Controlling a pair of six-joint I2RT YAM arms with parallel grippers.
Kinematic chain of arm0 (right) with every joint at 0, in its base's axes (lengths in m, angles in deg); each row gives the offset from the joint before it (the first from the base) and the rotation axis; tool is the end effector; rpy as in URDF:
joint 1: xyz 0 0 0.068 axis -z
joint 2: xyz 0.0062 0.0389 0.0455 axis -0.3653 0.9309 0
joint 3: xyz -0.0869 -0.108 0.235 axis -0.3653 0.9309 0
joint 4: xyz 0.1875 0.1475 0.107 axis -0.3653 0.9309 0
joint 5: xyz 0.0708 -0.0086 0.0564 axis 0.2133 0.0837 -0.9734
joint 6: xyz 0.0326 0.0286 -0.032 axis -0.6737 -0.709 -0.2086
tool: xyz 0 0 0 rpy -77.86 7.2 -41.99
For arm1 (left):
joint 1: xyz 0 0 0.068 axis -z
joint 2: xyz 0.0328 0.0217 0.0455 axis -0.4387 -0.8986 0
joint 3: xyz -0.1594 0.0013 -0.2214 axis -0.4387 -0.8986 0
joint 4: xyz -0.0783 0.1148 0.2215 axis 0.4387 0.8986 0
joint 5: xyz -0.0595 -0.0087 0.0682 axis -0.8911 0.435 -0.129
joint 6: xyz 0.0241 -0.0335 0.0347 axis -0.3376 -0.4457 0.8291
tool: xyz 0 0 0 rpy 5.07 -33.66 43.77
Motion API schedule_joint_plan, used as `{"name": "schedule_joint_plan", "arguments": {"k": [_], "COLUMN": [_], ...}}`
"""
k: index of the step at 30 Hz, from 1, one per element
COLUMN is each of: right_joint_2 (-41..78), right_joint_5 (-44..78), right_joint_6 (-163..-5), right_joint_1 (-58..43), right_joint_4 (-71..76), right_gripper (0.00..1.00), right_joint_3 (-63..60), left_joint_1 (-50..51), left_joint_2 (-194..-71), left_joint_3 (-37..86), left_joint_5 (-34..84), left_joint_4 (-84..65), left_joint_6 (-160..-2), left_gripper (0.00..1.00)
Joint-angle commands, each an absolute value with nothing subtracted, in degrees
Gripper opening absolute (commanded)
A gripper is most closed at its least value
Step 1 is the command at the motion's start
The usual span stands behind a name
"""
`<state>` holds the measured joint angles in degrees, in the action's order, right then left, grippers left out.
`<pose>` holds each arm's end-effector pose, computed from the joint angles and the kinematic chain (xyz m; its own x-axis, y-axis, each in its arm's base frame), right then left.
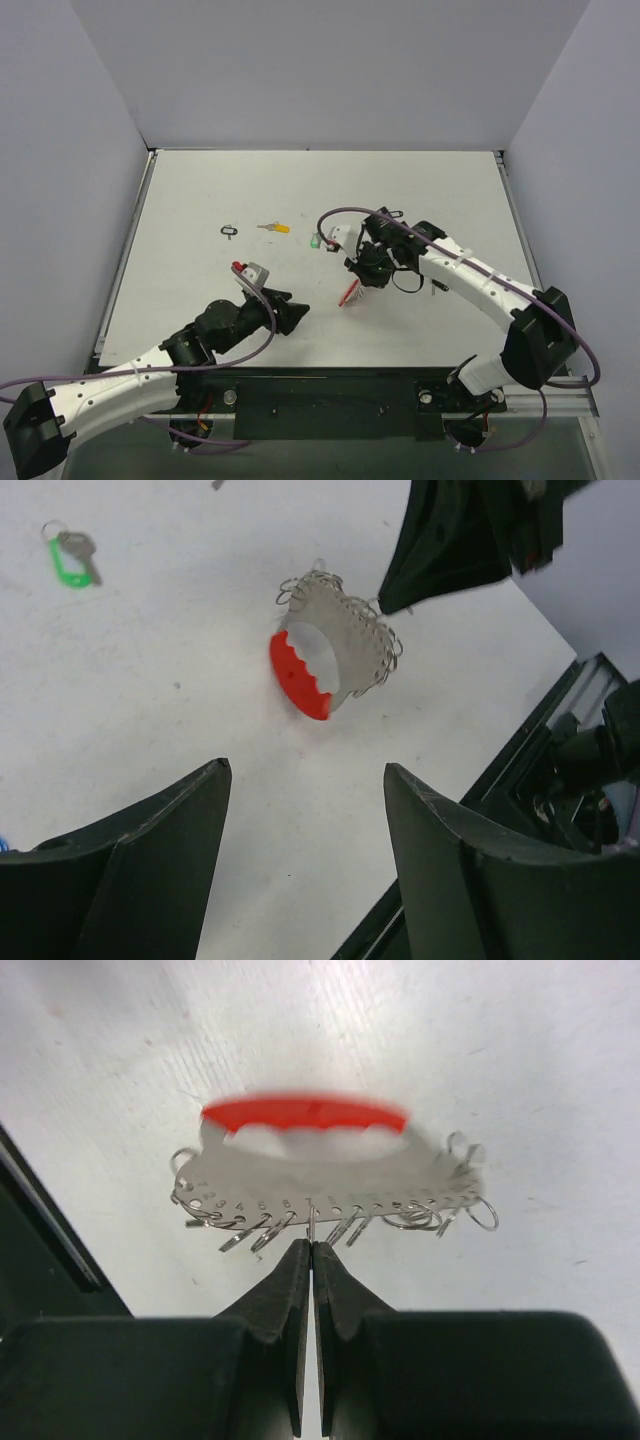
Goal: Put the keys on the keyring
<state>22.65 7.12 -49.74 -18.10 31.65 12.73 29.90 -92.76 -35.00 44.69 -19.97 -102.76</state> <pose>0.2334 0.2064 0.2446 -0.2115 -0.7428 -0.6353 -0.9460 0.3189 -0.0578 0.0965 -0.1301 0.2079 -0.4735 -0.2695 -0.8386 0.5291 0.6741 -0.5154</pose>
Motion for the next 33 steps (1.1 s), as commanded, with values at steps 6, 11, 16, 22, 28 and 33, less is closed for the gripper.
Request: {"name": "schedule_joint_plan", "arguments": {"k": [6, 11, 16, 22, 28, 33], "right_joint_2": [9.0, 3.4, 1.4, 1.7, 2.3, 2.8], "right_joint_5": [-12.6, -17.3, -20.4, -21.8, -22.5, -23.4], "right_joint_6": [-38.0, -34.5, -33.5, -32.5, -32.3, -32.3], "right_joint_1": [-11.7, -10.9, -10.2, -10.3, -10.1, -9.8], "right_joint_4": [46.8, 48.1, 48.5, 49.5, 50.0, 50.0], "right_gripper": [0.00, 0.00, 0.00, 0.00, 0.00, 0.00], "right_joint_3": [4.4, 7.0, 9.2, 9.5, 9.6, 9.8], "left_joint_1": [29.8, 29.8, 29.8, 30.7, 32.5, 33.3], "left_joint_2": [-105.1, -113.3, -121.6, -127.7, -130.3, -131.6], "left_joint_3": [-19.9, -13.8, -12.0, -10.8, -10.8, -11.5], "left_joint_5": [24.1, 19.3, 15.8, 13.6, 13.0, 12.1], "left_joint_4": [-35.0, -38.2, -44.4, -47.7, -50.7, -53.2], "left_joint_6": [-74.3, -72.4, -77.4, -81.3, -81.4, -81.9], "left_gripper": [0.71, 0.63, 0.50, 0.41, 0.40, 0.40]}}
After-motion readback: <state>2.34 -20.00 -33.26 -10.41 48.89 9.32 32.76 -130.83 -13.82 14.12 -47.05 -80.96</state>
